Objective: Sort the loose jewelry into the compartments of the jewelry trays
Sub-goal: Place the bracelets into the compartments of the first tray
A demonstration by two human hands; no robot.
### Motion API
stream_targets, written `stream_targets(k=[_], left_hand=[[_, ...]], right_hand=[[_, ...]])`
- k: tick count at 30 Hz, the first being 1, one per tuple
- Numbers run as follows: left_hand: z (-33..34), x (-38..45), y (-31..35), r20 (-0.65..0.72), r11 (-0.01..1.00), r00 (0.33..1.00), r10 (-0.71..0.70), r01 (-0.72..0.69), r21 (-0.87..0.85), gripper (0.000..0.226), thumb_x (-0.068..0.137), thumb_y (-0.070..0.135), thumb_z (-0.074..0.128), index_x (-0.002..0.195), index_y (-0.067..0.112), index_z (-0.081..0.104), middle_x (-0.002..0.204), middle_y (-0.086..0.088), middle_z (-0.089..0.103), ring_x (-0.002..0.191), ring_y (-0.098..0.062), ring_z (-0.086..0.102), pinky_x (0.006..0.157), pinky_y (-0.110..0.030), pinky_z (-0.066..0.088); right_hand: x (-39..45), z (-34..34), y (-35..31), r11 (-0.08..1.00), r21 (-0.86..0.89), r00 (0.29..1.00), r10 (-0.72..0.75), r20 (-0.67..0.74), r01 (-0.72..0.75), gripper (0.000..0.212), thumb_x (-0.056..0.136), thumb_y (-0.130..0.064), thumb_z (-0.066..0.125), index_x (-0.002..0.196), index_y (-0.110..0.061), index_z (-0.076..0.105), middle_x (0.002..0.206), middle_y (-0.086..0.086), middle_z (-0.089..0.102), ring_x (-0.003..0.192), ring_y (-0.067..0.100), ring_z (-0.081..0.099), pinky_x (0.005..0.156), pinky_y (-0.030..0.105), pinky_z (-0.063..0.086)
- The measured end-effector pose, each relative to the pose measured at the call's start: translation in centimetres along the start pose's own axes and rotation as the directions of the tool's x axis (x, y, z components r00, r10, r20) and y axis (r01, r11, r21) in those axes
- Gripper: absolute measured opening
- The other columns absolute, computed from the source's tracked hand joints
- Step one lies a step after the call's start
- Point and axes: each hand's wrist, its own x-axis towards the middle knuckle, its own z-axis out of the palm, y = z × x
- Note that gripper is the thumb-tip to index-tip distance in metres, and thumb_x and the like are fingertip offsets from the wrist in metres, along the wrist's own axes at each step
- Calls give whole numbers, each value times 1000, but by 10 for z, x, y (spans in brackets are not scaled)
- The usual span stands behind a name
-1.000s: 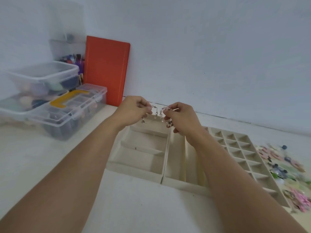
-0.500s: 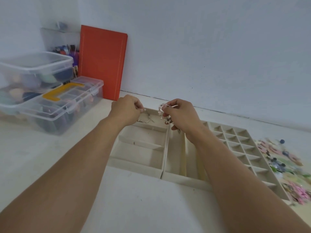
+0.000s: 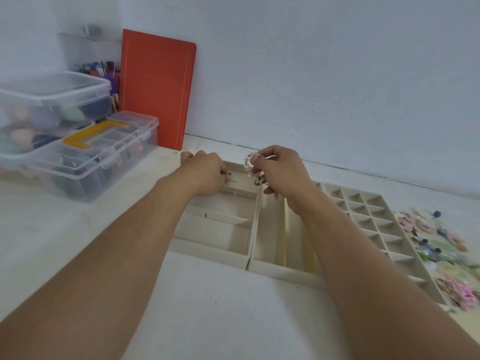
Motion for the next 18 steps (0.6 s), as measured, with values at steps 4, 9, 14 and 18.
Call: stream_targets(k=[4, 9, 14, 18], left_hand=[[-2, 0, -2, -1, 1000, 1000, -13, 13, 11, 22, 97, 43, 57, 94, 35, 77, 99, 11, 69, 118, -16, 52, 113, -45, 14], [-2, 0, -3, 2, 998, 1000, -14, 14, 60, 25, 96, 44, 59, 97, 29, 80, 129, 5, 63, 144, -19, 26, 119, -49, 3], [-1, 0, -8, 32, 995, 998, -48, 45, 92, 25, 95, 42, 58, 99, 27, 77, 146, 2, 50, 152, -22, 9, 119, -53, -2], [1, 1, -10, 38, 997, 998, -58, 56, 60, 23, 95, 40, 58, 102, 29, 76, 147, 3, 48, 153, -22, 7, 119, -53, -2]], right_hand=[[0, 0, 0, 999, 40, 1000, -3, 20, 3, 7, 95, -24, 65, 95, -17, 65, 74, -6, 71, 58, 12, 65, 51, 26, 51], [10, 3, -8, 992, 126, 997, 13, 71, -22, 13, 99, -28, 64, 97, -15, 64, 83, 1, 73, 60, 14, 67, 63, 32, 56], [29, 13, -15, 998, 57, 995, 17, 102, -23, 12, 100, -26, 61, 94, -16, 60, 83, 3, 70, 62, 17, 62, 59, 28, 54], [35, 23, -10, 1000, 27, 994, 11, 113, -14, 13, 101, -25, 61, 99, -11, 59, 89, 7, 71, 60, 16, 61, 63, 28, 54]])
